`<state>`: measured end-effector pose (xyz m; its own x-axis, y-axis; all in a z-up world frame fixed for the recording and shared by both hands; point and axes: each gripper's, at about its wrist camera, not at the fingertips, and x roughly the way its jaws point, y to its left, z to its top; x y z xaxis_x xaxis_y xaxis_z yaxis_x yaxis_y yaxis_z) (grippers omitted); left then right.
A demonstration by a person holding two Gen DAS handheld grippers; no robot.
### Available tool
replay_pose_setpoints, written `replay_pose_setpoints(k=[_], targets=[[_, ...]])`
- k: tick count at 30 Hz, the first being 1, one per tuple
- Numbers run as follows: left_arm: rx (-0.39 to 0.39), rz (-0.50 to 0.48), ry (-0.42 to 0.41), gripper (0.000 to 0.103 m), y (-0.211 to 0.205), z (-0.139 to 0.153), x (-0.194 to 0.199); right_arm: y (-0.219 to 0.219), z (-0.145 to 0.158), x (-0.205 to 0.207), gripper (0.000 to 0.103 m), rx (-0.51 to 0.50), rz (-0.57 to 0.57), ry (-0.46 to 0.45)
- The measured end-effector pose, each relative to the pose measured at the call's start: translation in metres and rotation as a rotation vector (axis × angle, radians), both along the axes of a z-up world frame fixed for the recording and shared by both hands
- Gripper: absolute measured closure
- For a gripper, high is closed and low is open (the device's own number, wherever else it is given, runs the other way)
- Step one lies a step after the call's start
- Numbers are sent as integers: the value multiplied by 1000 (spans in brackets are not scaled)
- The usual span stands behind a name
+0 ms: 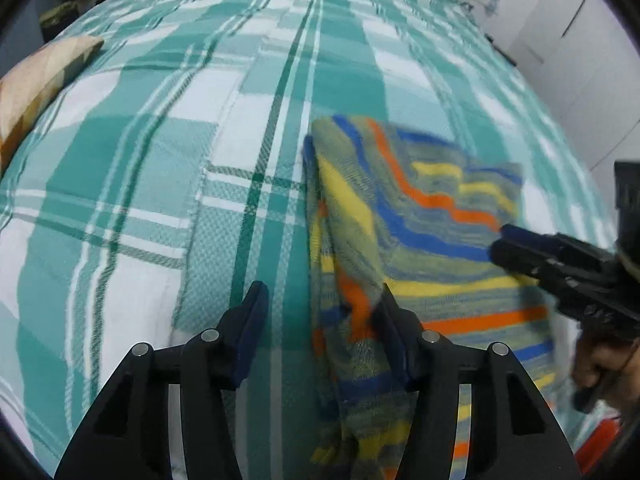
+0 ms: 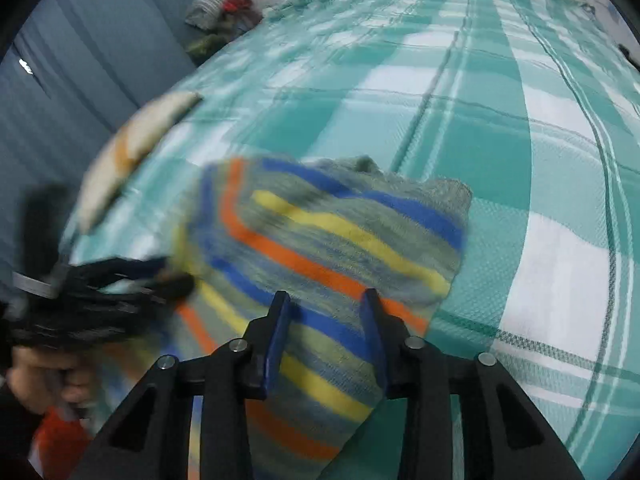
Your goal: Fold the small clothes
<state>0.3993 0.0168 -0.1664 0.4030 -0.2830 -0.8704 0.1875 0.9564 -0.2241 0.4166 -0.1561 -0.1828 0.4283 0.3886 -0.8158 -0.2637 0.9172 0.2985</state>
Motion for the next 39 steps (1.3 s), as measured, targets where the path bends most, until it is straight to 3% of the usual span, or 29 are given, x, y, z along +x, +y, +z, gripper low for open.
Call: replay_pose_setpoints(k=[1,3,5,6,9,13,14,15,16,17,19,26,27,28,29,30,31,32,34,37,39], targets=[[-20,-3,-28,47,8,10,-7,0,5,-5,66,-5,4,-23],[-75,-9,-61,36,23,20,-17,-12,26,-23,60,49,-17,-77],[-150,-19,-59,29,36,23,-25,-33,42,-51,44,128,-50,-123],[-184,-24,-42,26,39,19,-27,-47,45,-68,42,166,-83,-130],[-234,-38,16,25,33,-1,-21,-66,21,-87,42,292,-127,-23],[-277,-37,57,18,10,-21,-6,-66,-24,-74,42,424,-200,69],[-293,-33,60,21,7,-23,-5,-65,-32,-66,42,486,-224,71],[-309,-34,73,61,2,-24,-2,-61,-40,-58,45,555,-241,72],[-312,-40,101,81,-4,-25,0,-56,-44,-50,58,597,-245,80],[-302,-21,120,84,-7,-25,0,-49,-47,-44,73,605,-254,93],[-298,2,90,87,-9,-9,-6,-40,-41,-37,77,559,-261,100],[-376,-92,-94,87,-52,76,-30,-59,64,-59,80,392,-123,-101],[-371,-100,-103,81,-62,80,-30,-67,74,-60,80,383,-128,-111],[-351,-99,-103,73,-69,78,-29,-78,81,-60,80,383,-142,-110],[-301,-94,-94,50,-79,70,-26,-87,82,-58,77,376,-159,-101],[-199,-77,-85,29,-86,58,-24,-99,77,-57,68,344,-189,-77],[-91,-52,-83,28,-87,45,-25,-108,67,-57,40,281,-224,-43],[32,-25,-78,31,-89,31,-31,-120,51,-58,23,146,-288,3],[73,-25,-91,31,-82,24,-51,-132,34,-70,24,-26,-343,51],[172,-28,-166,19,-80,35,-89,-135,34,-111,24,-103,-342,45],[241,-27,-234,5,-84,51,-113,-122,42,-135,22,-160,-336,28]])
